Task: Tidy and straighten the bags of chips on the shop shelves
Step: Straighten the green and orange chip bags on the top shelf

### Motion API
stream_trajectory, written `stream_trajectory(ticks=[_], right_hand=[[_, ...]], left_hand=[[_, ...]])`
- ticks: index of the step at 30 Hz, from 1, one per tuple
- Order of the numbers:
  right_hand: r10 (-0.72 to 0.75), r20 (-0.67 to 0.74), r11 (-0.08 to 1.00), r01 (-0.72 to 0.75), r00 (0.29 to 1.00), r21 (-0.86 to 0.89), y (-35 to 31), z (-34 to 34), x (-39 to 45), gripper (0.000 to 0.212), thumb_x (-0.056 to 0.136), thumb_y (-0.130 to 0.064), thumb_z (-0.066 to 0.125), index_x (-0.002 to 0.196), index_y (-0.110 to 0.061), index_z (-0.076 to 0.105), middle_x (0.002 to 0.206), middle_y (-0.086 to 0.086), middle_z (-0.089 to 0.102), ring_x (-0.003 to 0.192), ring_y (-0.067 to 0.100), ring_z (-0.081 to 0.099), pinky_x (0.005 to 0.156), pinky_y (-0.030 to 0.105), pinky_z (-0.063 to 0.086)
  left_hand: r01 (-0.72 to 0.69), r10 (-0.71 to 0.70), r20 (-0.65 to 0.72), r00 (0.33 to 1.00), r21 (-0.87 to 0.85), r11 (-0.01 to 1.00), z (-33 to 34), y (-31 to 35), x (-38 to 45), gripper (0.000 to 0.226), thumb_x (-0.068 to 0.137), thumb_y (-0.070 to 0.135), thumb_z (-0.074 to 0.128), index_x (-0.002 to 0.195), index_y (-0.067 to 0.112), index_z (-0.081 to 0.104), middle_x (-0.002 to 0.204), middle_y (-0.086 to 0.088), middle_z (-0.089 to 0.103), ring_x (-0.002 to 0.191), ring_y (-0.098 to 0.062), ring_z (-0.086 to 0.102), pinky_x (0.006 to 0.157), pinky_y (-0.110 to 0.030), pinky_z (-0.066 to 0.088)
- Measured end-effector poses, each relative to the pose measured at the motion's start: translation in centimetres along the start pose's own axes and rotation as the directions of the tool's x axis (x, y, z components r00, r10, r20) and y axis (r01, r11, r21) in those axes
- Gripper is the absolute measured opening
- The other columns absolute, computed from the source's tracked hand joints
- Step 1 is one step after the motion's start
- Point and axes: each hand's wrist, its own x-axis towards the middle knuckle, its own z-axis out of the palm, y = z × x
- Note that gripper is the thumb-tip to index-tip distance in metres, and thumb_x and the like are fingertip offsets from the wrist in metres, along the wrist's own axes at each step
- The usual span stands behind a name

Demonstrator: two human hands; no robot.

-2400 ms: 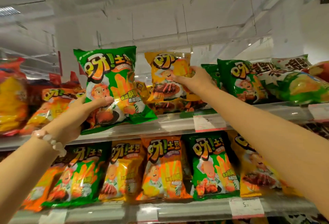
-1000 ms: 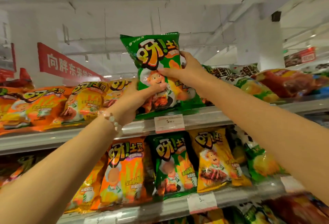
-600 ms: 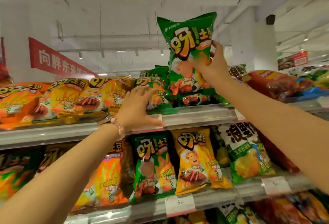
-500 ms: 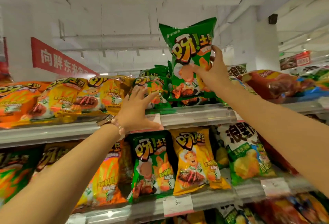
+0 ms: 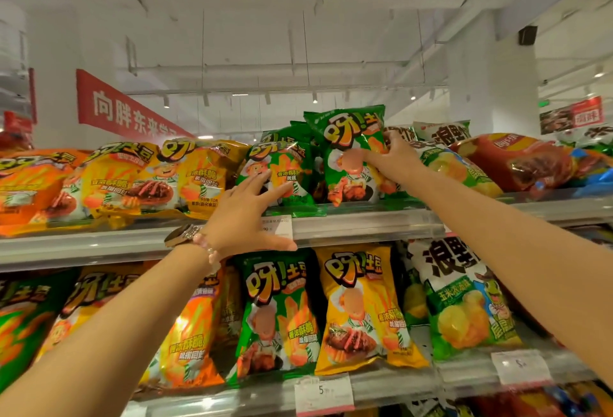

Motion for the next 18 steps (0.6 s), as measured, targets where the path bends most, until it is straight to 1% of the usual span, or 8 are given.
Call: stream_trajectory(ticks=[4, 7, 9, 11, 13, 14, 16, 18], right_hand=[[0.073, 0.039, 0.991, -0.068, 0.997, -0.115, 0.3, 0.3, 0.0, 0.089, 0.08, -0.064, 0.06, 0.148, -0.016, 0.027, 0.146, 0.013, 0.039, 0.128, 0.032, 0.044, 0.103, 0.046, 0.044], [0.077, 0.017, 0.987, -0.074, 0.997, -0.143, 0.3, 0.7, -0.4, 0.09, 0.082, -0.064, 0.056, 0.148, -0.013, 0.02, 0.143, 0.015, 0.041, 0.123, 0.033, 0.049, 0.097, 0.045, 0.047], [0.058, -0.055, 0.989, -0.065, 0.997, -0.134, 0.4, 1.1, -1.1, 0.086, 0.083, -0.062, 0.057, 0.142, -0.01, 0.022, 0.134, 0.015, 0.046, 0.113, 0.032, 0.054, 0.088, 0.043, 0.049], [-0.034, -0.179, 0.974, -0.008, 0.983, -0.228, 0.4, 1.5, -1.9, 0.076, 0.084, -0.062, 0.055, 0.132, -0.009, 0.032, 0.127, 0.014, 0.047, 0.107, 0.031, 0.053, 0.081, 0.042, 0.048], [-0.18, -0.306, 0.922, 0.052, 0.935, -0.384, 0.5, 1.8, -2.7, 0.069, 0.085, -0.063, 0.051, 0.124, -0.007, 0.042, 0.124, 0.014, 0.046, 0.11, 0.03, 0.05, 0.08, 0.04, 0.045], [-0.224, -0.34, 0.906, 0.066, 0.913, -0.419, 0.4, 2.0, -3.0, 0.067, 0.086, -0.062, 0.05, 0.123, -0.007, 0.044, 0.124, 0.015, 0.047, 0.111, 0.03, 0.049, 0.08, 0.039, 0.045], [-0.226, -0.324, 0.91, 0.081, 0.919, -0.407, 0.5, 2.2, -3.4, 0.064, 0.089, -0.059, 0.046, 0.125, -0.007, 0.045, 0.127, 0.015, 0.047, 0.114, 0.032, 0.048, 0.082, 0.04, 0.045], [-0.173, -0.245, 0.92, 0.068, 0.954, -0.387, 0.7, 2.4, -3.6, 0.066, 0.091, -0.057, 0.043, 0.135, -0.008, 0.04, 0.137, 0.015, 0.043, 0.122, 0.032, 0.045, 0.089, 0.042, 0.045]], left_hand=[[0.001, -0.001, -0.003, 1.0, -0.003, 1.0, 0.0, 0.1, -0.1, 0.111, 0.051, 0.087, 0.044, 0.149, 0.045, 0.014, 0.162, 0.002, 0.002, 0.148, -0.02, 0.003, 0.116, -0.047, 0.013], [0.0, 0.0, -0.007, 1.0, 0.001, 1.0, 0.0, 0.1, -0.1, 0.111, 0.051, 0.087, 0.043, 0.149, 0.044, 0.015, 0.162, 0.001, 0.002, 0.148, -0.02, 0.003, 0.116, -0.048, 0.014], [0.001, -0.001, -0.008, 1.0, 0.008, 1.0, 0.1, 0.1, -0.1, 0.11, 0.052, 0.087, 0.044, 0.149, 0.045, 0.015, 0.162, 0.002, 0.002, 0.148, -0.02, 0.003, 0.116, -0.047, 0.014], [0.002, -0.002, -0.012, 1.0, 0.007, 1.0, 0.2, 0.1, -0.1, 0.109, 0.053, 0.086, 0.045, 0.149, 0.045, 0.015, 0.162, 0.002, 0.002, 0.148, -0.02, 0.003, 0.116, -0.048, 0.014], [0.001, -0.001, -0.019, 1.0, 0.006, 1.0, 0.2, 0.1, -0.1, 0.109, 0.053, 0.087, 0.044, 0.149, 0.044, 0.015, 0.162, 0.001, 0.003, 0.148, -0.02, 0.003, 0.116, -0.047, 0.013], [0.001, 0.0, -0.021, 1.0, 0.005, 1.0, 0.1, 0.1, -0.2, 0.11, 0.053, 0.087, 0.044, 0.149, 0.044, 0.015, 0.162, 0.001, 0.002, 0.148, -0.02, 0.002, 0.116, -0.047, 0.013], [-0.001, 0.001, -0.027, 1.0, -0.006, 1.0, 0.0, 0.3, -0.3, 0.109, 0.053, 0.086, 0.045, 0.149, 0.044, 0.016, 0.162, 0.001, 0.002, 0.148, -0.02, 0.001, 0.117, -0.047, 0.011], [-0.003, 0.002, -0.029, 1.0, -0.02, 1.0, -0.2, 0.4, -0.4, 0.11, 0.053, 0.085, 0.047, 0.15, 0.043, 0.016, 0.162, -0.001, 0.001, 0.148, -0.02, -0.002, 0.118, -0.048, 0.01]])
